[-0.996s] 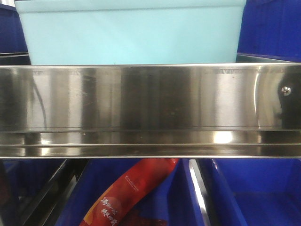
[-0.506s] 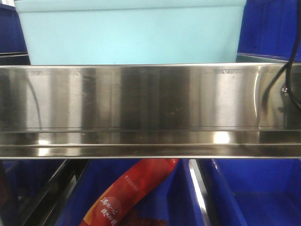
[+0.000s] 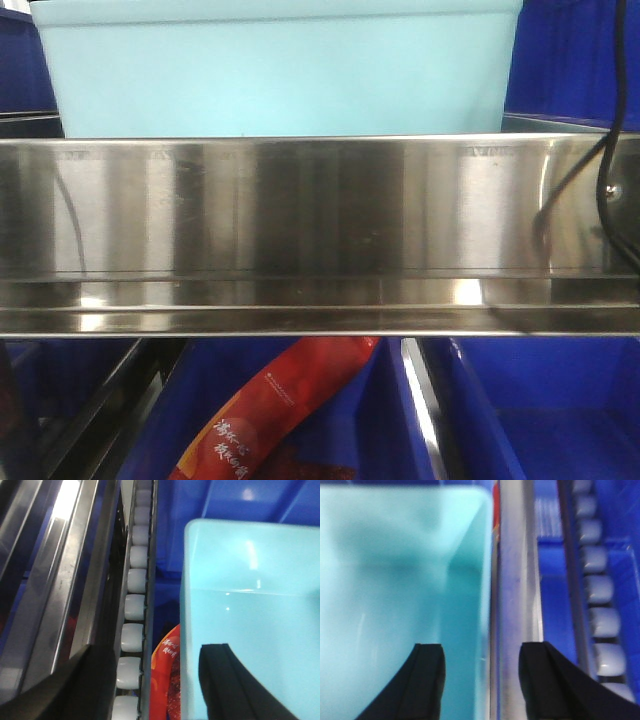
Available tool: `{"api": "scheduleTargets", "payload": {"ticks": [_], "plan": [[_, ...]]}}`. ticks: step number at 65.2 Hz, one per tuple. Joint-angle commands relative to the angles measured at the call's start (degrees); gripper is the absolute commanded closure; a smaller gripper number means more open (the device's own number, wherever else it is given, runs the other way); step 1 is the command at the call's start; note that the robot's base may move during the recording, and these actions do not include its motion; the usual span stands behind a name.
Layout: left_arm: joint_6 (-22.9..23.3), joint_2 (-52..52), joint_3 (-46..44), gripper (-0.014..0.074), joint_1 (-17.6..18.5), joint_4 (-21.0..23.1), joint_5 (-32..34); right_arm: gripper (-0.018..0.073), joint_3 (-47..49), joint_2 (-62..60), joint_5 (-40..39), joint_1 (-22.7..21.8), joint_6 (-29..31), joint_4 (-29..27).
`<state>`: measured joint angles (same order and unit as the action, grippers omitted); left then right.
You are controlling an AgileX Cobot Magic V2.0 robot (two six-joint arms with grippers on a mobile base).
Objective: Fetch blue bin and place on conveyor start
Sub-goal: 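Close both grippers on the light-blue bin's opposite side walls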
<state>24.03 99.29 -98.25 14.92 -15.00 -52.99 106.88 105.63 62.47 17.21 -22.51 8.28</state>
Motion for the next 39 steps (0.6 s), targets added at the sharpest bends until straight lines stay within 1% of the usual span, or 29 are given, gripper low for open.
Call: {"api": "scheduleTargets", "payload": {"ticks": [1,6,11,15,33,39], "plan": [[0.4,0.9,-0.9,0.0311,0.5,0.5,1.7,0.0317,0.4,0.3,-1.1,-0.1,-0.2,0.1],[0.4,2.4,-1.4,0.0311,1.4,0.3,1.5,0.0317,0.4,0.9,-1.2,-0.5,-0.2,0.5],[0.4,4.0,-2.0,0.0311,2.4,-1.8,0.2,0.0317,0.4,1.8,-1.1,-0.5,-0.2,0.5],[0.4,4.6,-2.2,0.0311,2.8,-2.0,-0.2,0.0317,0.4,2.2,-1.2,-0.5,-0.2,0.5],[1.1,4.8,-2.5,0.0311,2.7,-1.9,-0.6,0.0317,0.3,3.4,-1.0,-0.5,-0.2,-0.2],[1.1,4.9,-2.5,0.0311,2.7,-1.9,-0.2,0.0317,0.3,3.4,-2.1,-0.5,-0.2,-0.2]]}}
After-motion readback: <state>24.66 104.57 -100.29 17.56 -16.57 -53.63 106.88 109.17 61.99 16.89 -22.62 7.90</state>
